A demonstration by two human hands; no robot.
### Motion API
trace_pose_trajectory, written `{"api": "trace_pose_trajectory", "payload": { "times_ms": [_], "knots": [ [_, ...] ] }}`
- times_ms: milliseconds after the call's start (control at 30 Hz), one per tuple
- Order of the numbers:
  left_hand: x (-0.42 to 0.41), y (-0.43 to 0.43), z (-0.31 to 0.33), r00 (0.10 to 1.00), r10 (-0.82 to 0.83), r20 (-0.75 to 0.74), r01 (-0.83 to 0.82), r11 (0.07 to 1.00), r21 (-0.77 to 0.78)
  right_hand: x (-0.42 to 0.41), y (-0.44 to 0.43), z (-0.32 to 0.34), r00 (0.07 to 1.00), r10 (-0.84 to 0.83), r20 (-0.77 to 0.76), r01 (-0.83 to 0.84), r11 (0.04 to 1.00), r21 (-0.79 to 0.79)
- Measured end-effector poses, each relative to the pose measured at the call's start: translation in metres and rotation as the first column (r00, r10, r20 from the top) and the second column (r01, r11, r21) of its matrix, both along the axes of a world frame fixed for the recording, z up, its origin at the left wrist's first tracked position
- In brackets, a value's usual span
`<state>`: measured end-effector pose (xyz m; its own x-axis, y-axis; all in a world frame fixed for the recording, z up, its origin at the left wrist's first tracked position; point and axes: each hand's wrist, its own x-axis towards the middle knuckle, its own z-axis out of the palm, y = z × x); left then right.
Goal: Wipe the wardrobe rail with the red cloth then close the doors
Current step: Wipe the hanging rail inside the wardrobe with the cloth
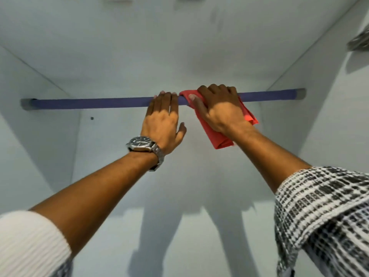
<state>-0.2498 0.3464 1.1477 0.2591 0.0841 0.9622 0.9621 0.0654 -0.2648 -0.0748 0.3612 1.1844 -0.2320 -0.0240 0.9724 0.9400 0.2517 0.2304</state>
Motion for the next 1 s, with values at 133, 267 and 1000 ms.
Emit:
{"api": "trace_pose_trajectory", "payload": {
  "times_ms": [133, 267, 1000],
  "knots": [
    [0.075, 0.011, 0.005, 0.997, -0.077, -0.004, 0.077, 0.997, 0.004, 0.079, 0.007, -0.002, 0.994, -0.076, -0.075, 0.077, 0.997, 0.013],
    [0.119, 0.021, 0.008, 0.995, -0.096, -0.005, 0.096, 0.995, -0.001, 0.132, 0.009, 0.001, 0.973, -0.189, -0.136, 0.199, 0.978, 0.059],
    [-0.168, -0.019, -0.006, 0.979, 0.158, 0.131, -0.167, 0.984, 0.065, -0.173, -0.011, -0.003, 0.991, 0.030, -0.133, -0.030, 1.000, 0.003]
  ]
}}
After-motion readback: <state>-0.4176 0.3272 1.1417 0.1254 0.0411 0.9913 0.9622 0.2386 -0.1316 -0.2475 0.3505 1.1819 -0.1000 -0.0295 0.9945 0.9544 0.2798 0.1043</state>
